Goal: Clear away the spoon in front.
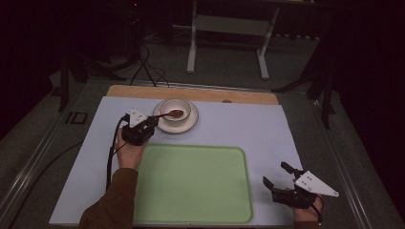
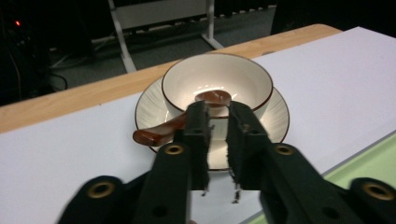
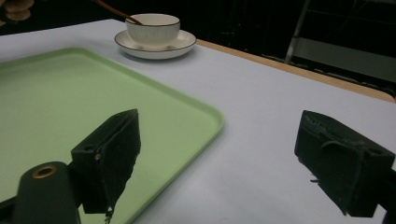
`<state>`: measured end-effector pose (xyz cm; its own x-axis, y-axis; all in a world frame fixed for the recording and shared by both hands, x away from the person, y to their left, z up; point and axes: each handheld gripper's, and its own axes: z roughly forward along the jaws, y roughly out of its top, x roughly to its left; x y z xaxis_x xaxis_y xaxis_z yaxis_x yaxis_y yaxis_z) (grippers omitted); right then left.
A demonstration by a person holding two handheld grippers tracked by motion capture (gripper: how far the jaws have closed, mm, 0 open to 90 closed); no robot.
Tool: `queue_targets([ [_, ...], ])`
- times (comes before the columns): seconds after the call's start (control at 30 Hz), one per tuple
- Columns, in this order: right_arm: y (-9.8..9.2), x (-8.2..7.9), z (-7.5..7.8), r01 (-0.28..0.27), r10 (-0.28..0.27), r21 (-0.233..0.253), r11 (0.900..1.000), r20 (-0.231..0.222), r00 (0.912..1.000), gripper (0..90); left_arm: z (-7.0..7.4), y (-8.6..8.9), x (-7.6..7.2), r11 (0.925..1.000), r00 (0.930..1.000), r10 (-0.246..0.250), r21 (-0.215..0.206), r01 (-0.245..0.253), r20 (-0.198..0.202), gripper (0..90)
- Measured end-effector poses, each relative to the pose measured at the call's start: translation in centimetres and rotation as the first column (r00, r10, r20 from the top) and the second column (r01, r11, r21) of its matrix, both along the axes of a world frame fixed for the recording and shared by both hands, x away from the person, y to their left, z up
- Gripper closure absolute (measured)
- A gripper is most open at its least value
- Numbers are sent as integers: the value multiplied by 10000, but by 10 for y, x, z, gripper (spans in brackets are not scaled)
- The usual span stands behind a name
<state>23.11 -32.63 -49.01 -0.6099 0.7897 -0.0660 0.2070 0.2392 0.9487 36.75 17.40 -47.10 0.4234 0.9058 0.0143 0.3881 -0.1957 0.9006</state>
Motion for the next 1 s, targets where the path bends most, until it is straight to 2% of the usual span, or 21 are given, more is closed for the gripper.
queue_targets([
  [0.1,0,0,0,0,0,-15,10000,-5,10000,140,-4,1,7,10000,9998,48,16,-48,-192,898],
  [0.2,0,0,0,-5,5,-13,10000,9,10000,140,-6,1,13,9998,9993,169,-106,-172,-344,899],
  [0.33,0,0,0,-21,21,-8,10000,0,10000,140,-7,-2,21,9996,9985,299,41,-297,-468,900],
  [0.47,0,0,0,-22,22,1,10000,-3,10000,140,-9,2,29,9975,9954,693,-62,-698,-657,900],
  [0.67,-1,0,0,-5,5,15,10000,-21,10000,140,-10,9,41,9901,9873,1361,-238,-1384,-823,895],
  [0.77,-1,-1,0,1,-1,3,10000,-15,10000,140,-9,14,46,9832,9817,1686,-555,-1739,-885,886],
  [1.0,-2,-2,-1,38,-38,-51,10000,-22,10000,140,-8,16,58,9747,9698,2175,-280,-2217,-1103,855],
])
